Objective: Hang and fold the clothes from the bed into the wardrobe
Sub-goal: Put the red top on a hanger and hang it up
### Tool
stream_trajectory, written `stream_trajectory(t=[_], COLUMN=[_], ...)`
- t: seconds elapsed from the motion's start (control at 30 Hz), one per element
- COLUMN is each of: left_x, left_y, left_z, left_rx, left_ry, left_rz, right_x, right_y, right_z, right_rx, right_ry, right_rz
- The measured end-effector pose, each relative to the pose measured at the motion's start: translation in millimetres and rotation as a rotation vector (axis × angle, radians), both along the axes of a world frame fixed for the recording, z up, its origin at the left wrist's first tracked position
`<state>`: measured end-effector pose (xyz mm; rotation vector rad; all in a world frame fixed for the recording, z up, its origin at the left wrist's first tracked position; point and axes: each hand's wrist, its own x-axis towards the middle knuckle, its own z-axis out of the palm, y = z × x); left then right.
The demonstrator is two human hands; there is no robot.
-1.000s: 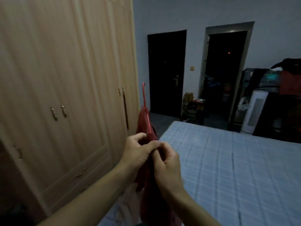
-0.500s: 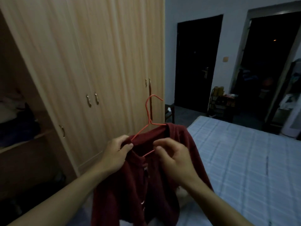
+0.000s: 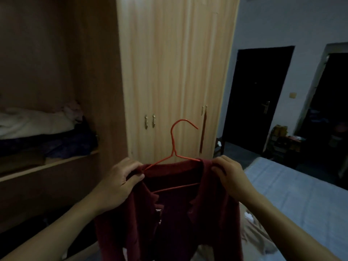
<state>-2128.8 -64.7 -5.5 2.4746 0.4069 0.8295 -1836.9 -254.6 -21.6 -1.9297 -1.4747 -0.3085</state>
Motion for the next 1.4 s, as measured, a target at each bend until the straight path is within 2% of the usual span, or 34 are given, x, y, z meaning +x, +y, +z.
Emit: stream_trajectory(t=[0.1, 0.27, 0.4, 0.53, 0.73, 0.9, 1.1, 1.27, 1.4], left_x=[-45, -105, -137, -155, -192, -211, -223, -242, -259], left_y=[35, 83, 105, 122, 146, 163, 179, 201, 226], left_z=[8, 15, 25, 33, 41, 62, 91, 101, 108], left_rx=[0.162, 0.124, 0.224, 0.306, 0.281, 0.397, 0.473, 0.673, 0.800], left_ry=[0.002, -0.100, -0.149, -0.155, -0.102, -0.121, -0.153, -0.143, -0.197], left_rz=[0.061, 0.192, 0.251, 0.319, 0.421, 0.642, 0.784, 0.906, 0.971], right_x=[-39, -102, -136, -158, -158, -154, -162, -189, -217], right_y=[34, 84, 119, 164, 247, 311, 377, 421, 459], right_z=[6, 34, 54, 56, 57, 63, 83, 98, 115], right_rx=[0.057, 0.108, 0.172, 0.213, 0.447, 0.567, 0.571, 0.545, 0.598], right_ry=[-0.032, -0.145, -0.192, -0.144, -0.014, 0.034, 0.089, 0.092, 0.082], right_rz=[0.080, 0.206, 0.282, 0.397, 0.404, 0.518, 0.601, 0.729, 0.742])
